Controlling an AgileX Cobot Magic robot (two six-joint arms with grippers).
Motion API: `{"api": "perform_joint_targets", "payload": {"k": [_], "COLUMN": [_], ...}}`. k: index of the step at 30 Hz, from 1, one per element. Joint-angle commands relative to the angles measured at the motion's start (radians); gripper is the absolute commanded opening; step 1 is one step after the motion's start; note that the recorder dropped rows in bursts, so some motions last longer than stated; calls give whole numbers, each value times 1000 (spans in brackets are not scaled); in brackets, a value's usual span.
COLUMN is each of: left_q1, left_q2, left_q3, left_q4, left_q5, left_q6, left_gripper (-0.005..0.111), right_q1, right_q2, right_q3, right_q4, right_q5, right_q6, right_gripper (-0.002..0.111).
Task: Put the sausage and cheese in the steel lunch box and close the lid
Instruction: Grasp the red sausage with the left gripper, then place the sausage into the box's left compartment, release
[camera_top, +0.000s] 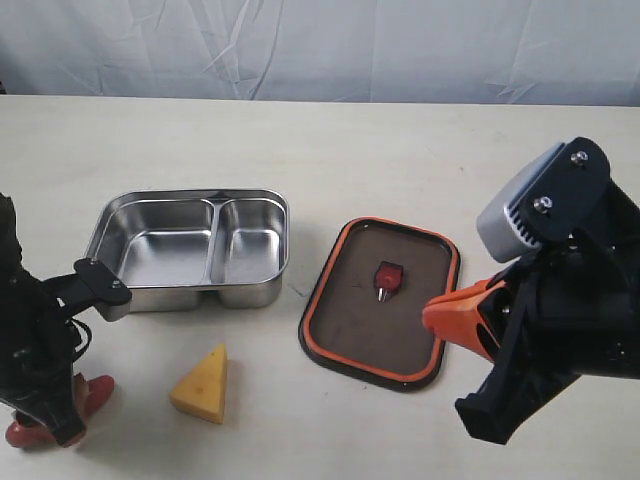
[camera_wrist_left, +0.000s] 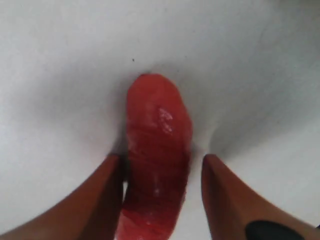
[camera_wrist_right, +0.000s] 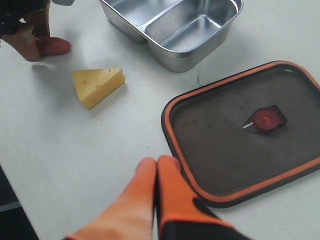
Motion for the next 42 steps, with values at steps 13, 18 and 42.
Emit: {"api": "perform_joint_targets", "payload": {"k": [13, 18, 42], "left_q1": [-14, -14, -14], "left_q2": [-146, -180, -2], "left_q3": [-184, -269, -378], "left_q4": [-132, -194, -226], "left_q5": [199, -80, -268], "left_q6": [-2, -2, 3], "left_gripper": [0, 0, 48], "right_q1": [-2, -2, -2], "right_q2": [-8, -8, -8], "right_q3": [5, 5, 5], "right_q4": [-26, -26, -37], "right_q5": [0, 0, 0], "right_q6": [-2, -2, 1], "right_gripper": [0, 0, 0]}}
